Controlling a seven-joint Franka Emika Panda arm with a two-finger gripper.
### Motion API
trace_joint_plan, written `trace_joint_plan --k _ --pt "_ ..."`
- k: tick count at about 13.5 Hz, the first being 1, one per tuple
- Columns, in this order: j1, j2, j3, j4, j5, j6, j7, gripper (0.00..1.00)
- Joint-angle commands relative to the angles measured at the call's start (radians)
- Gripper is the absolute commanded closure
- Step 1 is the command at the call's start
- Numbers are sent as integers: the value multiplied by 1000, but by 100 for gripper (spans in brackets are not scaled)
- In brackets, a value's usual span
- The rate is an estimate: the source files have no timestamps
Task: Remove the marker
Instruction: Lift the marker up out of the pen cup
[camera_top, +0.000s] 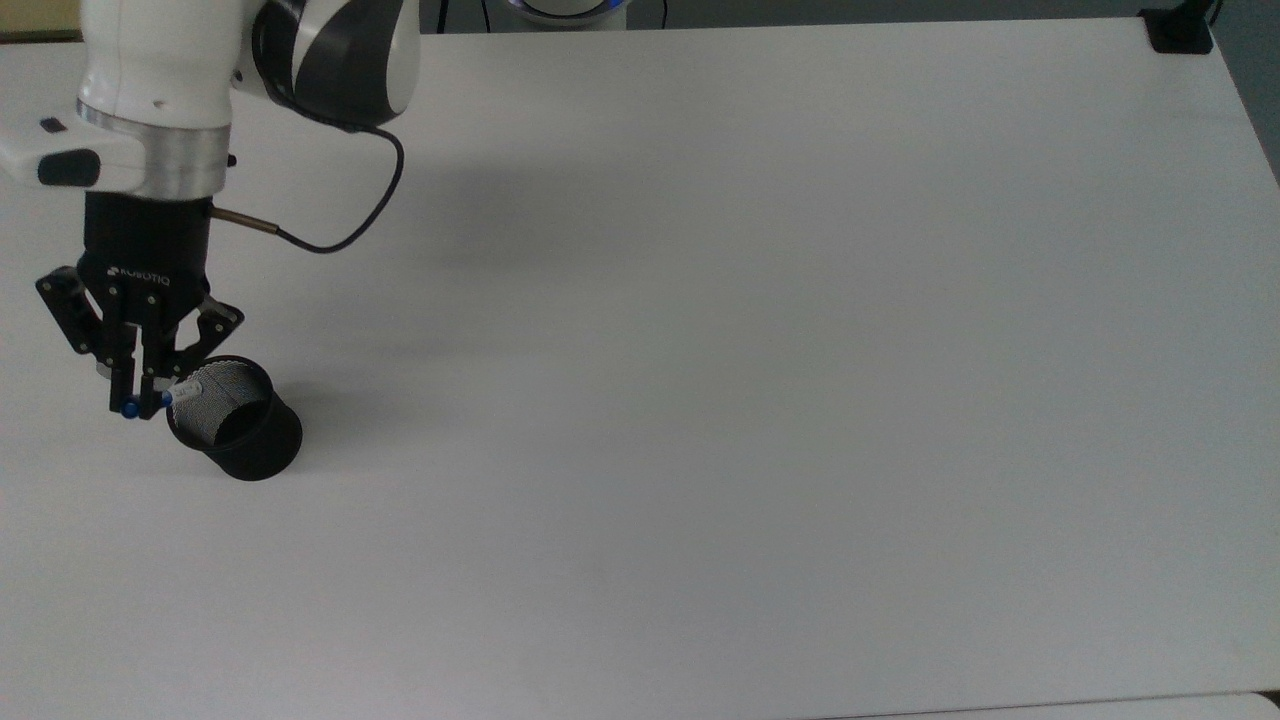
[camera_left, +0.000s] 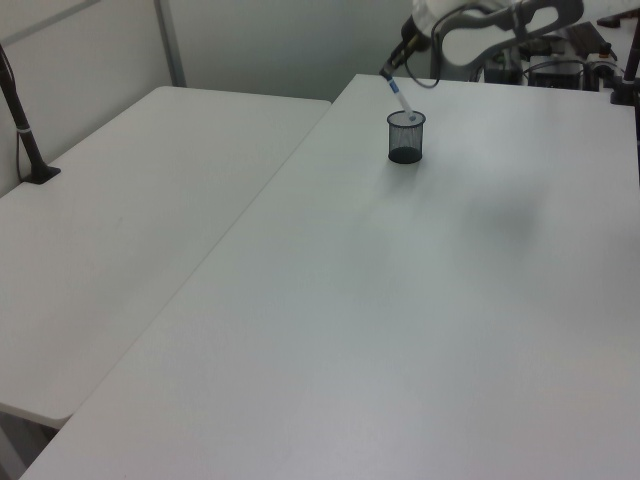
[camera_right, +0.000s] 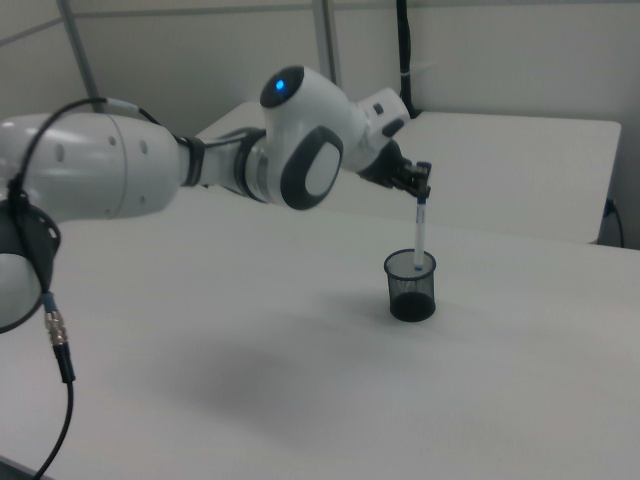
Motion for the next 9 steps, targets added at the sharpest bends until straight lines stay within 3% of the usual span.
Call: trace_joint_plan --k 1,4,9 --pt "9 -105 15 -34 10 -174 9 100" --pt "48 -127 29 -34 17 -325 10 100" --pt "162 -110 41 -37 117 -523 36 99"
